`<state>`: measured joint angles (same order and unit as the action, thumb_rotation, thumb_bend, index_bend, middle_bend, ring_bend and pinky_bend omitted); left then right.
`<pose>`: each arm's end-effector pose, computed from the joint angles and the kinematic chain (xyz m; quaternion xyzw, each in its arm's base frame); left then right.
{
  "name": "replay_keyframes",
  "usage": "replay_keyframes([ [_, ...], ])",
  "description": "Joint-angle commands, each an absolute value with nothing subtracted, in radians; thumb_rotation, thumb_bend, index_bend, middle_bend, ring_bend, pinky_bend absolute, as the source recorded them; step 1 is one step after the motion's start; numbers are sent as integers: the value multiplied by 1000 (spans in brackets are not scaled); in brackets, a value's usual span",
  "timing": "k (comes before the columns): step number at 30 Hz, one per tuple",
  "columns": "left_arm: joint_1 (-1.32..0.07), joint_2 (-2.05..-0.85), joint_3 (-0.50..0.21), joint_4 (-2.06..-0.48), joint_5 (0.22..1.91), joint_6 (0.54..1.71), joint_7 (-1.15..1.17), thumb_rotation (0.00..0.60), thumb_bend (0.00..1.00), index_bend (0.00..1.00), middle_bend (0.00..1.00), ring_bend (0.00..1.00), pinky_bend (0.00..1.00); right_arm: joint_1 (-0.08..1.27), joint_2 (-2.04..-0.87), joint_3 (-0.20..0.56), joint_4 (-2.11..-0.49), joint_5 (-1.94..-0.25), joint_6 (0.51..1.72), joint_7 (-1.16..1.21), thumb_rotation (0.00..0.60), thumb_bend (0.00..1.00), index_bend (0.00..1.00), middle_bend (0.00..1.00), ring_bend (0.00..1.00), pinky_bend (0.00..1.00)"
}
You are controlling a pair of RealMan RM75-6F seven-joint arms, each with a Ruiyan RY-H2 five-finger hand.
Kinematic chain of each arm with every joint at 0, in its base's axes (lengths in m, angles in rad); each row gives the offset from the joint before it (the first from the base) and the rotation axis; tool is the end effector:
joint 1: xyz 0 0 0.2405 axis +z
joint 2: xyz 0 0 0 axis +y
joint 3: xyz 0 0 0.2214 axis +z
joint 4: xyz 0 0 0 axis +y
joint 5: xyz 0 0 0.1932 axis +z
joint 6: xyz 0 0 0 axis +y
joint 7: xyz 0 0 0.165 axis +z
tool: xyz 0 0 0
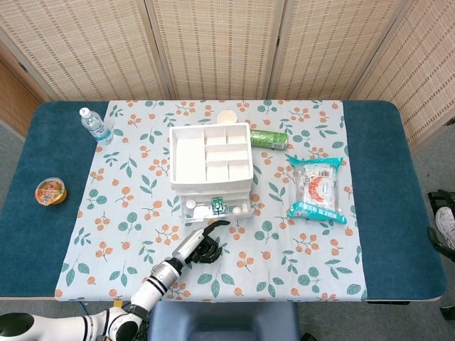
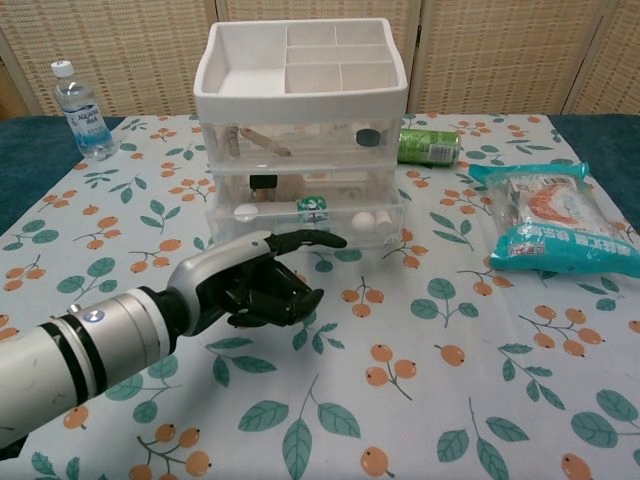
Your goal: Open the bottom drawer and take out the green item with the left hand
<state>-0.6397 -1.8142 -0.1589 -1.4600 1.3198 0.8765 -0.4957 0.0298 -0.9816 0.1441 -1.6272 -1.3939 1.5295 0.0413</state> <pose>-0.0701 0.2612 -0.0907 -0.5493 -0.6834 -0.4714 0.0946 -0.2908 -0.1983 0.2271 0.5367 -0.3552 0.3798 0.6645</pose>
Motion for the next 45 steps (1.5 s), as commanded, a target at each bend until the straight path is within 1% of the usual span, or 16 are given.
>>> replay_keyframes([
  [1,-641,-1778,-147,-1514,1341,874,-485,600,508,155,871,940,1000,29,-981,144,-1628,-1394,1530,41,600,362,131,229,222,248],
  [7,-643,-1712,-134,-1598,1399,911,-415,600,508,178,871,941,1000,26,-979,143,-1629,-1393,1533,41,600,362,130,229,222,248],
  [12,-659,-1640,-150,-1658,1394,913,-317,600,508,131,871,941,1000,24,-980,144,-1628,-1395,1537,46,600,362,130,229,222,248],
  [15,-674,-1614,-169,-1680,1344,896,-244,600,508,81,871,944,1000,25,-984,144,-1625,-1398,1538,49,600,362,130,229,222,248],
  [17,-685,-1603,-183,-1692,1300,882,-205,600,508,65,872,948,1000,25,-986,143,-1622,-1399,1538,52,600,363,130,229,222,248],
  [24,-723,-1590,-209,-1713,1161,859,-60,600,508,59,879,956,1000,23,-989,144,-1615,-1398,1541,58,600,362,130,229,222,248],
  [37,-794,-1591,-224,-1744,965,861,126,600,508,104,902,983,1000,21,-995,143,-1598,-1394,1535,74,600,362,130,229,222,248],
  [45,-821,-1592,-220,-1751,907,869,174,600,508,163,912,995,1000,21,-997,142,-1594,-1392,1531,79,600,363,130,229,222,248],
])
